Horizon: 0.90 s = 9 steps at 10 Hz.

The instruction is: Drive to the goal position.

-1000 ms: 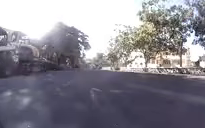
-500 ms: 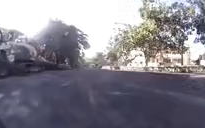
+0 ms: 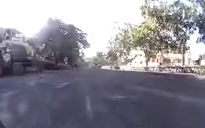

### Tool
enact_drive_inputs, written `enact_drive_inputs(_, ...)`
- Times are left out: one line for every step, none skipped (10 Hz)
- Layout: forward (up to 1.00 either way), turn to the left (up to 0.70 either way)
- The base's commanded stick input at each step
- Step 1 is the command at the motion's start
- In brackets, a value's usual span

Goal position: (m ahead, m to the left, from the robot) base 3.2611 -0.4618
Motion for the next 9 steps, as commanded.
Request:
enact_drive_inputs(0.5,0.0)
enact_drive_inputs(0.5,0.0)
enact_drive_inputs(0.5,0.0)
enact_drive_inputs(0.5,0.0)
enact_drive_inputs(0.5,0.0)
enact_drive_inputs(0.5,0.0)
enact_drive_inputs(0.5,0.0)
enact_drive_inputs(0.5,0.0)
enact_drive_inputs(0.5,0.0)
